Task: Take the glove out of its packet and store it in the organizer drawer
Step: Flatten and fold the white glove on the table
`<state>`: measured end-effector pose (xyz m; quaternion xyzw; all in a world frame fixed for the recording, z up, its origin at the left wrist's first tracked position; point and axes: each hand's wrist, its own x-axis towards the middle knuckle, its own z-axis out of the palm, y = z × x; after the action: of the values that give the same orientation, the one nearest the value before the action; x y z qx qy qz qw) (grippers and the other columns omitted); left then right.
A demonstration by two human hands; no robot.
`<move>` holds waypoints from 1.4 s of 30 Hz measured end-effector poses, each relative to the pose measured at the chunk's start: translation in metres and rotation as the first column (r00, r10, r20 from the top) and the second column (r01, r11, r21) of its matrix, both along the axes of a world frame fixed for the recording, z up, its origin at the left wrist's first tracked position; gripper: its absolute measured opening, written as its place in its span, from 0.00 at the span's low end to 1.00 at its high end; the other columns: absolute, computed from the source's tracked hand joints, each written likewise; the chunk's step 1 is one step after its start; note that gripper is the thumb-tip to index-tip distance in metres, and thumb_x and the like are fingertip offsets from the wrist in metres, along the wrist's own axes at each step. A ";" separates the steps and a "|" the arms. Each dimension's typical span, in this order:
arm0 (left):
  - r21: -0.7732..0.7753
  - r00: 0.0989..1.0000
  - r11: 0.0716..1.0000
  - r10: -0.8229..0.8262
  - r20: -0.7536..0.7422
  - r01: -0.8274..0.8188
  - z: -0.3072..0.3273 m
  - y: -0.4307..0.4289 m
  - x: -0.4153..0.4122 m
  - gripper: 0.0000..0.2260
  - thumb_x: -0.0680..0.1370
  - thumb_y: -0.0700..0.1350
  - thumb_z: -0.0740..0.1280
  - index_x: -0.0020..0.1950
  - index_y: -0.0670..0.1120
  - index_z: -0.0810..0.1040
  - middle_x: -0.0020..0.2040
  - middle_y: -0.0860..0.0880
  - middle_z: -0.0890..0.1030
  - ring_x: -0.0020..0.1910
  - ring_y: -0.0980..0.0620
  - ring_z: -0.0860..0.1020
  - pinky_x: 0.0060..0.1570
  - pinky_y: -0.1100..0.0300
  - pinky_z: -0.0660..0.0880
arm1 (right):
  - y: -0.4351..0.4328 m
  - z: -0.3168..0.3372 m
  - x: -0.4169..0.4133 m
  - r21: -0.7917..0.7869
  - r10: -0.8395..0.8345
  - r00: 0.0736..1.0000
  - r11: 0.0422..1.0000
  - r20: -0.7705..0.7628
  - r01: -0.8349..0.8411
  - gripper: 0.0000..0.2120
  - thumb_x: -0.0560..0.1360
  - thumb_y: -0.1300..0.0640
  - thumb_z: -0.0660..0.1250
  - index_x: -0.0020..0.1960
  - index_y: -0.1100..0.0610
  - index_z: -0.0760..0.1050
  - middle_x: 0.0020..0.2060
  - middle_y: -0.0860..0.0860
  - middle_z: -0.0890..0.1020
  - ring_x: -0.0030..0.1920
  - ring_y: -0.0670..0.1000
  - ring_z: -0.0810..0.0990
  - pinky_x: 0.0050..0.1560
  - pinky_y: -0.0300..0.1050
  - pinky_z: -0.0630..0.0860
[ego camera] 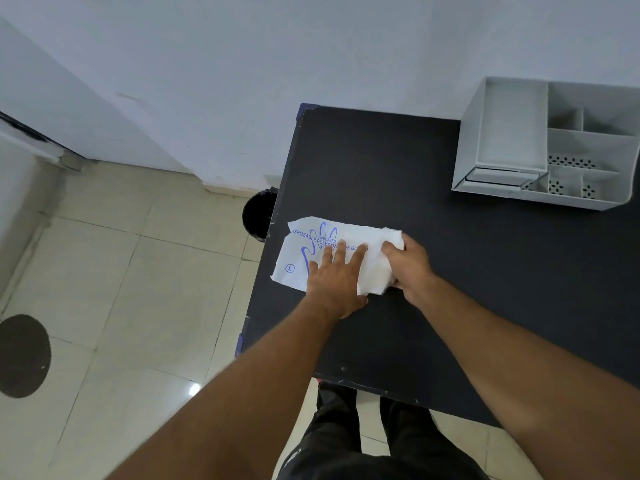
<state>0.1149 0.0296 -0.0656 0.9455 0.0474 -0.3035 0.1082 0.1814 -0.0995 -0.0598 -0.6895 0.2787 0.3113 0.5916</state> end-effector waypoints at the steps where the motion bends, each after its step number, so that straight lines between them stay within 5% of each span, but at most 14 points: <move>1: -0.006 1.000 1.000 0.016 0.004 -0.016 0.000 -0.001 0.000 0.46 0.74 0.61 0.71 0.82 0.56 0.44 0.82 0.44 0.50 0.80 0.38 0.51 0.72 0.34 0.57 | 0.000 0.000 0.001 -0.027 -0.008 1.000 1.000 0.017 0.008 0.08 0.80 0.56 0.63 0.56 0.47 0.77 0.50 0.48 0.83 0.46 0.49 0.82 0.43 0.48 0.81; 7: 0.060 1.000 0.998 0.025 -0.013 -0.024 0.005 -0.005 0.007 0.52 0.70 0.67 0.72 0.81 0.58 0.40 0.83 0.44 0.46 0.74 0.36 0.64 0.67 0.34 0.64 | 0.001 0.000 0.001 -0.109 -0.015 0.999 0.994 0.036 0.018 0.09 0.78 0.59 0.61 0.42 0.52 0.76 0.41 0.50 0.81 0.41 0.50 0.80 0.46 0.49 0.79; 10: 0.096 0.999 0.995 -0.034 -0.028 0.036 0.006 -0.005 0.014 0.54 0.69 0.69 0.71 0.81 0.60 0.38 0.83 0.46 0.46 0.72 0.35 0.68 0.63 0.37 0.69 | 0.000 -0.001 0.001 -0.087 -0.001 0.999 0.996 0.046 0.005 0.07 0.79 0.57 0.62 0.52 0.50 0.78 0.46 0.47 0.80 0.46 0.49 0.79 0.48 0.48 0.79; 14: 0.109 0.996 0.992 -0.060 -0.070 0.068 0.008 -0.005 0.019 0.54 0.69 0.69 0.72 0.81 0.60 0.39 0.84 0.47 0.48 0.73 0.34 0.68 0.62 0.39 0.71 | -0.006 -0.006 0.001 -0.073 0.055 0.997 0.996 0.051 -0.051 0.03 0.79 0.51 0.68 0.47 0.46 0.80 0.44 0.42 0.79 0.47 0.46 0.78 0.52 0.47 0.78; 17: 0.121 0.994 0.990 -0.063 -0.087 0.073 0.009 -0.006 0.020 0.53 0.69 0.70 0.71 0.81 0.60 0.39 0.84 0.47 0.48 0.74 0.35 0.66 0.63 0.39 0.71 | -0.008 -0.010 0.004 -0.177 0.094 0.994 0.981 0.064 -0.081 0.05 0.79 0.54 0.68 0.52 0.51 0.82 0.49 0.46 0.80 0.53 0.51 0.77 0.55 0.48 0.78; 24: 0.170 0.993 0.981 -0.079 -0.088 0.093 0.007 -0.010 0.020 0.53 0.69 0.72 0.69 0.82 0.58 0.40 0.84 0.46 0.48 0.75 0.36 0.65 0.66 0.38 0.68 | -0.013 -0.015 0.005 -0.285 0.147 0.982 0.953 0.123 -0.107 0.07 0.81 0.57 0.62 0.53 0.54 0.79 0.50 0.48 0.81 0.48 0.48 0.78 0.46 0.42 0.75; 27: 0.177 0.994 0.980 -0.075 -0.077 0.088 0.005 -0.009 0.017 0.53 0.69 0.73 0.68 0.82 0.57 0.41 0.84 0.46 0.47 0.77 0.36 0.62 0.69 0.36 0.64 | -0.017 -0.016 0.004 -0.208 0.181 0.982 0.964 0.047 -0.168 0.10 0.77 0.54 0.70 0.57 0.53 0.77 0.51 0.50 0.81 0.49 0.51 0.80 0.49 0.47 0.80; 32: 0.161 0.997 0.985 -0.052 -0.056 0.061 0.003 -0.008 0.011 0.52 0.69 0.72 0.68 0.82 0.57 0.42 0.83 0.46 0.48 0.76 0.35 0.63 0.67 0.36 0.66 | -0.024 -0.022 -0.001 -0.207 0.228 0.972 0.955 0.050 -0.213 0.04 0.74 0.58 0.72 0.49 0.53 0.81 0.46 0.52 0.85 0.47 0.54 0.84 0.51 0.52 0.83; 38: 0.132 0.999 0.991 -0.008 -0.043 0.014 0.004 -0.010 0.014 0.47 0.74 0.65 0.69 0.82 0.54 0.44 0.83 0.44 0.47 0.77 0.32 0.58 0.69 0.36 0.65 | -0.025 -0.022 -0.007 -0.216 0.054 0.989 0.976 0.136 -0.024 0.17 0.74 0.56 0.72 0.62 0.51 0.78 0.55 0.49 0.82 0.53 0.52 0.81 0.56 0.52 0.81; 42: 0.119 1.000 0.993 -0.010 -0.014 0.011 0.005 -0.011 0.010 0.44 0.76 0.61 0.69 0.82 0.53 0.46 0.83 0.43 0.47 0.79 0.34 0.55 0.70 0.36 0.64 | -0.029 -0.023 -0.019 -0.193 -0.002 0.999 0.981 0.034 0.009 0.24 0.70 0.58 0.77 0.64 0.53 0.74 0.56 0.50 0.81 0.54 0.54 0.82 0.54 0.56 0.82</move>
<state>0.1249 0.0184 -0.0611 0.9485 0.0611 -0.3069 0.0498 0.1623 -0.1282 -0.0830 -0.7480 0.2995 0.2696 0.5273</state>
